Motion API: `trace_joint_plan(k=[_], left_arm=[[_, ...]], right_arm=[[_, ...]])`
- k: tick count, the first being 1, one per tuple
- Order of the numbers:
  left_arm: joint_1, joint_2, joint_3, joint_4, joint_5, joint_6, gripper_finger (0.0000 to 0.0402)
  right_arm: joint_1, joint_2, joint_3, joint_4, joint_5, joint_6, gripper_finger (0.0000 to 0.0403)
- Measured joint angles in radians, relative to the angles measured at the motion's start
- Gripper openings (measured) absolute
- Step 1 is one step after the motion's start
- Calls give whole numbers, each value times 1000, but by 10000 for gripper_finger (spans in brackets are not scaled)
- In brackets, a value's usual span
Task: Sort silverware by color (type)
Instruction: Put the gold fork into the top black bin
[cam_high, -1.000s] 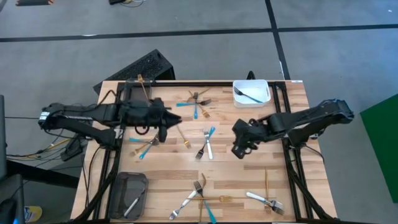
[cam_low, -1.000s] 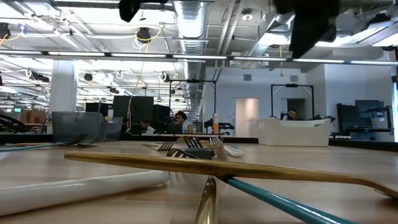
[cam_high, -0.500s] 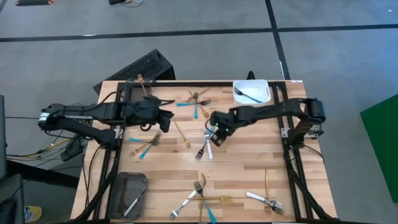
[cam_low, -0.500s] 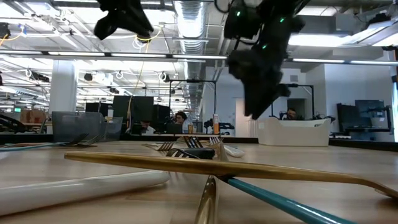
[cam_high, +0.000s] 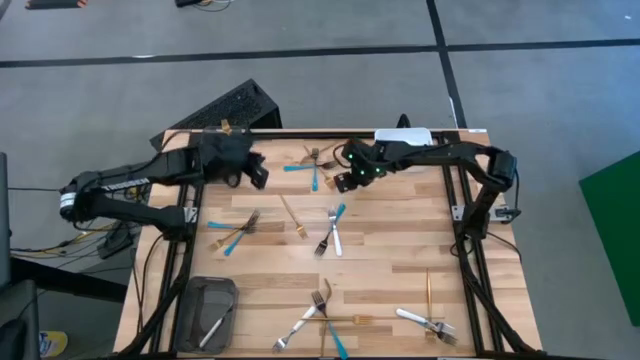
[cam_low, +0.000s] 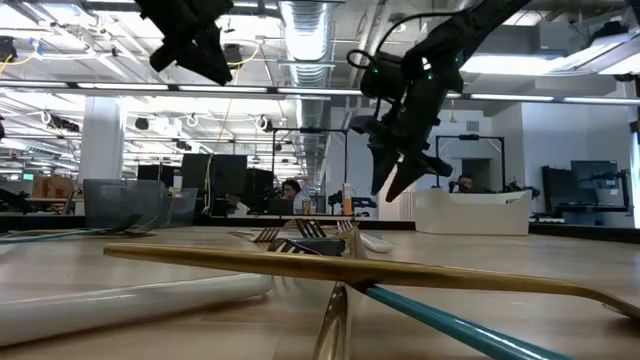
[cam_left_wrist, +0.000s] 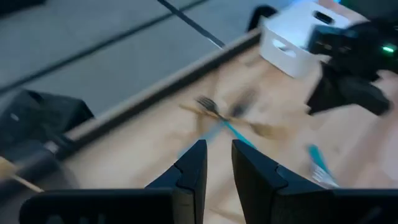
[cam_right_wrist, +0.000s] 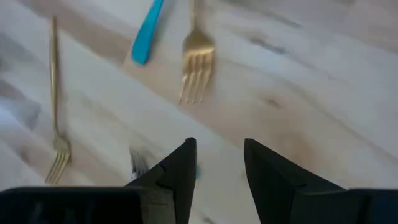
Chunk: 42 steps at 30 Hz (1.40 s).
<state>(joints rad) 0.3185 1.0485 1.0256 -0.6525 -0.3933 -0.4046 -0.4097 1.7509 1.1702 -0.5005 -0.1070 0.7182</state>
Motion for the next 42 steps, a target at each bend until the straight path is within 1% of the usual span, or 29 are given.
trace_joint_plan(k=[2, 5, 8, 10, 14, 19, 21, 23, 25, 30, 34, 38, 42], left_arm=[[97, 0, 0, 45, 64, 72, 61], [236, 0, 0, 99, 212, 127, 61], [342, 0, 0, 126, 325, 170, 61], [392, 0, 0, 126, 368, 206, 61], [447, 0, 0, 104, 415, 267, 61], [458, 9, 0, 90, 416, 367, 61], [459, 19, 0, 88, 420, 387, 61], [460, 31, 0, 89, 426, 406, 61], [460, 48, 0, 87, 445, 412, 61], [462, 86, 0, 91, 509, 410, 61], [462, 113, 0, 94, 520, 426, 61], [462, 131, 0, 95, 520, 448, 61], [462, 133, 0, 120, 521, 458, 61]], right_arm=[[-17, 28, 36, 26, -29, 11, 152], [-25, 95, 96, -1, -113, 46, 143], [-16, 169, 152, -2, -159, 110, 137], [-14, 206, 182, 1, -183, 166, 137], [-11, 257, 211, -2, -183, 263, 142], [-9, 272, 223, -10, -152, 282, 145], [-8, 271, 224, -30, -136, 301, 145], [-9, 271, 224, -55, -141, 314, 145], [-4, 256, 222, -92, -149, 322, 145], [7, 239, 222, -141, -125, 333, 146], [-1, 250, 220, -130, -115, 346, 146], [-16, 250, 201, -61, -98, 358, 146], [-25, 250, 200, -60, -98, 367, 144]])
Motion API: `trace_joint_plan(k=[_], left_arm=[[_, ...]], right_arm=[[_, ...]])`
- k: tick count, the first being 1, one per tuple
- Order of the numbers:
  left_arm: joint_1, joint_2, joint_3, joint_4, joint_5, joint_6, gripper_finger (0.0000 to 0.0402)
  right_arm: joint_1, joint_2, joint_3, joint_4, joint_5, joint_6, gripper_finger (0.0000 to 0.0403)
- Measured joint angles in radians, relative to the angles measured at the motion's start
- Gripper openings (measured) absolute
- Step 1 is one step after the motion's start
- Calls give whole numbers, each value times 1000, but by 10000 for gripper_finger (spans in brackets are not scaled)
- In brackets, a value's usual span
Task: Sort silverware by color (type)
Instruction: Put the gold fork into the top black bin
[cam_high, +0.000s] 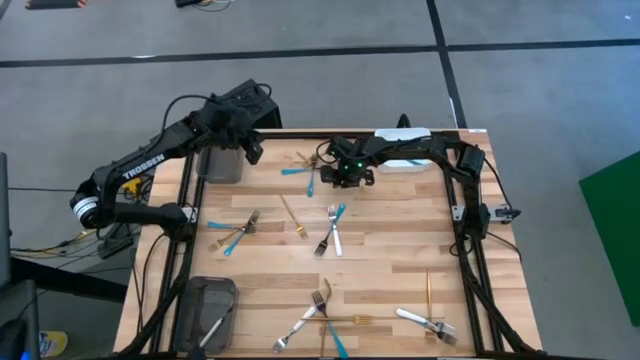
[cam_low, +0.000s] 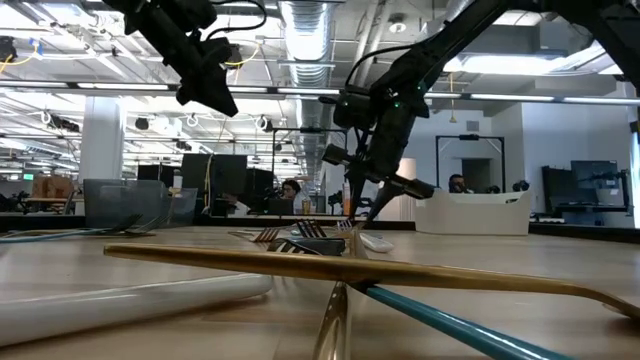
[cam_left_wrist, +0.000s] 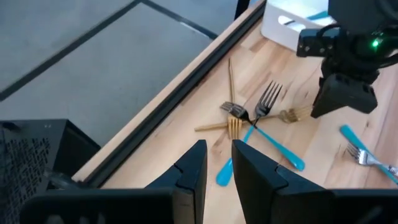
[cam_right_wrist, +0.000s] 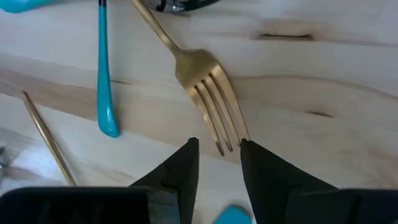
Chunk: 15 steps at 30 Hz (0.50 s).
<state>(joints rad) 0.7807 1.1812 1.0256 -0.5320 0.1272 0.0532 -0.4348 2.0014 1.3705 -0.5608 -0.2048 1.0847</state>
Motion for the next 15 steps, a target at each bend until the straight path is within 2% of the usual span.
trace_joint_plan(k=[6, 11, 15], left_arm=[[0, 0, 0, 15, 24, 4, 61], [0, 0, 0, 13, 25, -9, 61], [0, 0, 0, 8, 25, -10, 61]], right_arm=[[2, 0, -16, 48, 56, 64, 134], [0, 0, -19, 16, 81, 102, 133], [9, 0, -19, 12, 139, 120, 132]])
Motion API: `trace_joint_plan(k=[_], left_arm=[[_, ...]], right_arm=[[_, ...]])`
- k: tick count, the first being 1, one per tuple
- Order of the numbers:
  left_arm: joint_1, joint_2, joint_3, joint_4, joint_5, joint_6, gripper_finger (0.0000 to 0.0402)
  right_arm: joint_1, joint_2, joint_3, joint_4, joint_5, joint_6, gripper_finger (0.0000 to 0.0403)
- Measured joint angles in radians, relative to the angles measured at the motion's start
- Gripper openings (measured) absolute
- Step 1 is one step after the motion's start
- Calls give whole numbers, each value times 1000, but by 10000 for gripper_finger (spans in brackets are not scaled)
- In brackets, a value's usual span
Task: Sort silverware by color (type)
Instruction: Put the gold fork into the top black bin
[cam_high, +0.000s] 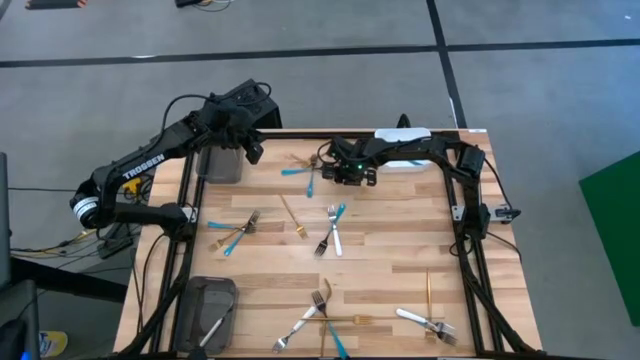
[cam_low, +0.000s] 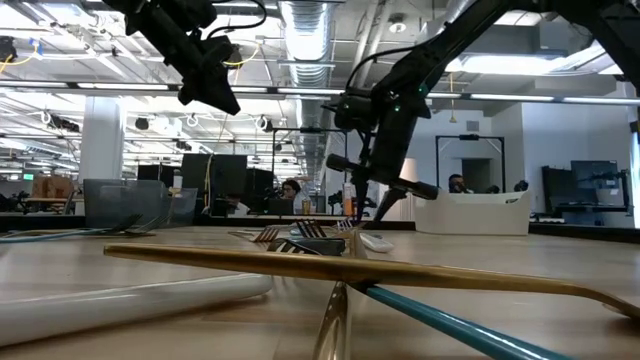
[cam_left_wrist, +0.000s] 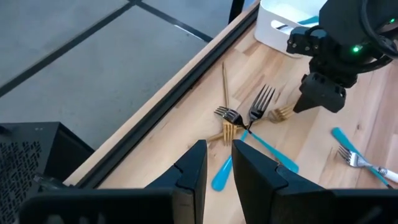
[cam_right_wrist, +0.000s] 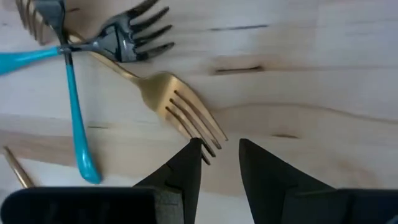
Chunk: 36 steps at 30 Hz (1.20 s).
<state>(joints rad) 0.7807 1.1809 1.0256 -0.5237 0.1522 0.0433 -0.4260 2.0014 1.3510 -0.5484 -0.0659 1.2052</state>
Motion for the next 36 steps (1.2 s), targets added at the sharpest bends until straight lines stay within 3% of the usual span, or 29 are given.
trace_joint_plan(k=[12, 17, 20, 25, 30, 36], left_arm=[[0, 0, 0, 28, -1, 2, 61], [0, -1, 0, 42, 0, 2, 61], [0, -1, 0, 30, 5, -7, 61], [0, -1, 0, 22, 9, -9, 62], [0, -1, 0, 43, 9, -12, 62], [-2, -1, 0, 73, 45, -45, 62]], right_arm=[[-2, 24, 3, 55, 25, -22, 131], [11, 87, 7, 79, -32, 3, 116], [27, 95, 7, 79, -4, 19, 104], [26, 71, 3, 94, 16, -26, 76], [22, 29, 0, 96, -13, -127, 18], [20, -81, -1, -19, 16, -217, 15]])
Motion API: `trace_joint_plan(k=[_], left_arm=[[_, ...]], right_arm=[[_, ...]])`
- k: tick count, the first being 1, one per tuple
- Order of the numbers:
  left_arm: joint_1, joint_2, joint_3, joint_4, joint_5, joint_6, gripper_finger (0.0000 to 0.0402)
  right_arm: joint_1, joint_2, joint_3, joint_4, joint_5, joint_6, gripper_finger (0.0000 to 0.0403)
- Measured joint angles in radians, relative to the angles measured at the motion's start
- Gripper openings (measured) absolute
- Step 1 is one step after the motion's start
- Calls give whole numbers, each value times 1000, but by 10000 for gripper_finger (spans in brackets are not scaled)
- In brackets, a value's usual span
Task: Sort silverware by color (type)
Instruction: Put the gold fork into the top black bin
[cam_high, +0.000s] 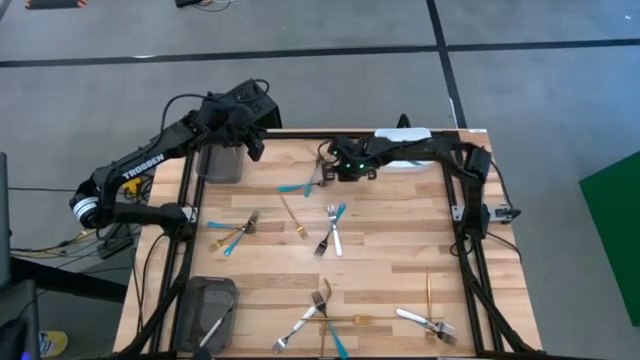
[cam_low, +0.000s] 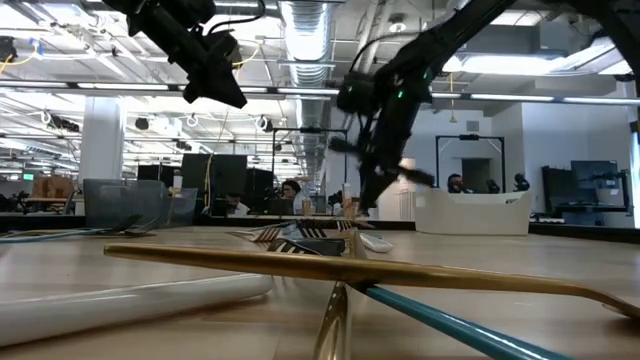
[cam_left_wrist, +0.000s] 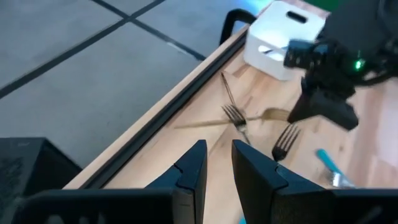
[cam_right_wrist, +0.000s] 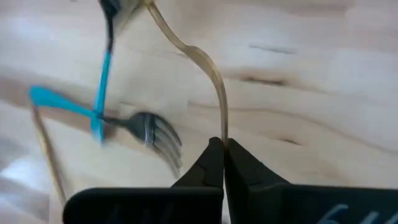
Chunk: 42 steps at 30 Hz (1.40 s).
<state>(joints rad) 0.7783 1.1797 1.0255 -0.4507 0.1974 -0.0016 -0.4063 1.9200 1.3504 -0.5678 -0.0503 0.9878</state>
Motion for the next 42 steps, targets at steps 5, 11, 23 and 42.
trace_joint_plan(k=[5, 11, 23, 42], left_arm=[[-9, 0, 0, 4, 48, -8, 62], [-65, 0, 0, 73, 118, 24, 62], [-277, 0, 0, 248, 90, 32, 119], [-418, 153, 0, 284, 127, -271, 174]], right_arm=[[17, -107, 0, -164, 1, -153, 11], [44, -239, 0, -280, -47, -328, 10], [83, -392, 1, -352, -88, -388, 10], [398, -394, 2, -148, 589, -1303, 10]])
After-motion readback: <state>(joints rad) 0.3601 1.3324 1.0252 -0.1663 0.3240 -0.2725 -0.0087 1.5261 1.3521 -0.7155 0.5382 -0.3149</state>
